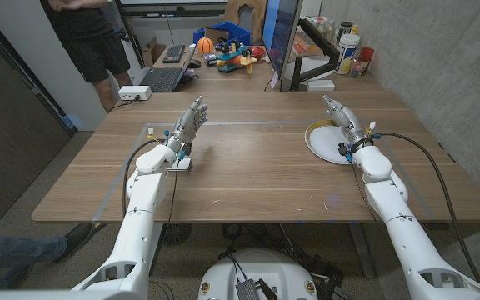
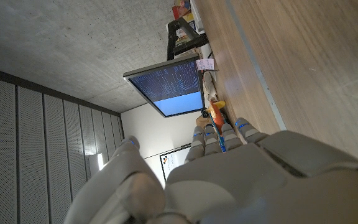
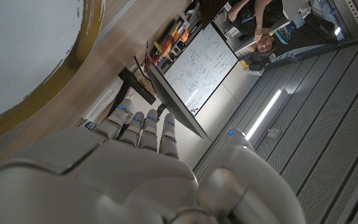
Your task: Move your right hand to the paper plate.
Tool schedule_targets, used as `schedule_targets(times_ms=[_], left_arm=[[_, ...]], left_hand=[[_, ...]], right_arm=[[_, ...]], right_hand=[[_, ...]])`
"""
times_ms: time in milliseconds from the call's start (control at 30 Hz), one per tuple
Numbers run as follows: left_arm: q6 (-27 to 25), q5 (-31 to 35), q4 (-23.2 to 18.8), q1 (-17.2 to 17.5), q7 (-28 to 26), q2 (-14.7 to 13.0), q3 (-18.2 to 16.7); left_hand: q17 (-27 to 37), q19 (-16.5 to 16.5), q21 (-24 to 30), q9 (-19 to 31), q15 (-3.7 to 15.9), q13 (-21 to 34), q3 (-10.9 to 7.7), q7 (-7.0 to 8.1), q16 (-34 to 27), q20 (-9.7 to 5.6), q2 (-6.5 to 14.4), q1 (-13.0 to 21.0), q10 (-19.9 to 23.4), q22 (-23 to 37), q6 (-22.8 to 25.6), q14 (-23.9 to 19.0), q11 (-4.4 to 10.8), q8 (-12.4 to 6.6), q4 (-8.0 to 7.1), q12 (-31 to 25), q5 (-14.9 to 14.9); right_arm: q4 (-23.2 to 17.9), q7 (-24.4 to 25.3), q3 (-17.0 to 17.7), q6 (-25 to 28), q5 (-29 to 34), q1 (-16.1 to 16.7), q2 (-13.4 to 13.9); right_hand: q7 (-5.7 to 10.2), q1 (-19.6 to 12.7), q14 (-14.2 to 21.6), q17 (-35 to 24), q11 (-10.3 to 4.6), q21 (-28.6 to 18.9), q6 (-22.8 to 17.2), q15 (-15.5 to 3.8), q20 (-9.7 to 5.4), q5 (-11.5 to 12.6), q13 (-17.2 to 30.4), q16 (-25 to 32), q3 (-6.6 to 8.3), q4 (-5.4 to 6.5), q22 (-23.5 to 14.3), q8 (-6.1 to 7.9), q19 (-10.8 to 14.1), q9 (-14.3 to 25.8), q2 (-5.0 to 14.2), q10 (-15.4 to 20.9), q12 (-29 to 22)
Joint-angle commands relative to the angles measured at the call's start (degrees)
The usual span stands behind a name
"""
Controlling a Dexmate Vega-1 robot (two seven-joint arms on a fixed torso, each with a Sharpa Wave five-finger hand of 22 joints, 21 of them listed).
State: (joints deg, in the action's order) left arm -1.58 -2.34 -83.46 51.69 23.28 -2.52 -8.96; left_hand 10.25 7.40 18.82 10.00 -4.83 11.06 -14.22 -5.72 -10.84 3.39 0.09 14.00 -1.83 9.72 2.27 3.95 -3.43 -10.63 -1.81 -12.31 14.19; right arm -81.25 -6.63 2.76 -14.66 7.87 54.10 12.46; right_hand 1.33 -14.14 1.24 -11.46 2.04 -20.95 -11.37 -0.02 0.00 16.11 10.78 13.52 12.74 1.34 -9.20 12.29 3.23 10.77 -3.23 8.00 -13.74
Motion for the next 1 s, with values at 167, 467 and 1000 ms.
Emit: schedule_targets(times_ms=[167, 467, 1000], left_arm=[[1.9, 0.0, -0.6, 0.8, -0.9, 0.5, 0.3], [2.3, 0.0, -0.9, 1.0, -1.4, 0.5, 0.4], [1.9, -1.0, -0.7, 1.1, -1.2, 0.7, 0.2]], left_hand=[[0.2, -0.5, -0.3, 0.2, -0.12, 0.1, -0.07, -0.02, -0.3, -0.05, 0.3, 0.4, 0.8, 0.3, 1.0, -0.3, -0.05, -0.64, 0.5, -0.2, -0.3], [0.2, -0.7, -0.5, 0.2, -0.01, 0.1, -0.09, -0.01, -0.3, 0.02, 0.4, 0.4, 0.9, 0.3, 1.2, -0.4, 0.04, -0.62, 0.6, -0.2, -0.4], [0.2, -0.7, -0.9, 0.2, 0.04, 0.1, -0.11, 0.04, -0.3, 0.2, 0.6, 0.5, 1.0, 0.3, 1.4, -0.5, 0.05, -0.57, 0.75, -0.2, -0.6]], right_arm=[[-1.7, 2.0, -0.2, -0.2, 4.7, 0.5, 1.4], [-4.3, 2.6, 0.0, 2.2, 7.6, 1.4, 2.4], [-6.0, 3.4, -0.4, 4.5, 12.0, 1.5, 4.0]], right_hand=[[0.15, -0.8, 0.9, 0.0, -0.18, 0.3, -0.9, 0.1, 0.14, 0.5, 0.2, -0.2, -0.04, -0.22, -0.3, 0.17, 0.9, 0.3, 0.15, 0.8, 0.2], [0.23, -0.8, 1.1, 0.0, -0.25, 0.6, -1.0, -0.03, 0.15, 0.6, 0.2, -0.3, -0.16, -0.28, -0.3, 0.07, 1.1, 0.3, 0.07, 0.9, 0.3], [0.37, -0.8, 1.5, 0.0, -0.28, 1.0, -1.1, -0.2, 0.1, 0.8, 0.3, -0.3, -0.31, -0.35, -0.3, -0.05, 1.5, 0.3, 0.04, 1.1, 0.6]])
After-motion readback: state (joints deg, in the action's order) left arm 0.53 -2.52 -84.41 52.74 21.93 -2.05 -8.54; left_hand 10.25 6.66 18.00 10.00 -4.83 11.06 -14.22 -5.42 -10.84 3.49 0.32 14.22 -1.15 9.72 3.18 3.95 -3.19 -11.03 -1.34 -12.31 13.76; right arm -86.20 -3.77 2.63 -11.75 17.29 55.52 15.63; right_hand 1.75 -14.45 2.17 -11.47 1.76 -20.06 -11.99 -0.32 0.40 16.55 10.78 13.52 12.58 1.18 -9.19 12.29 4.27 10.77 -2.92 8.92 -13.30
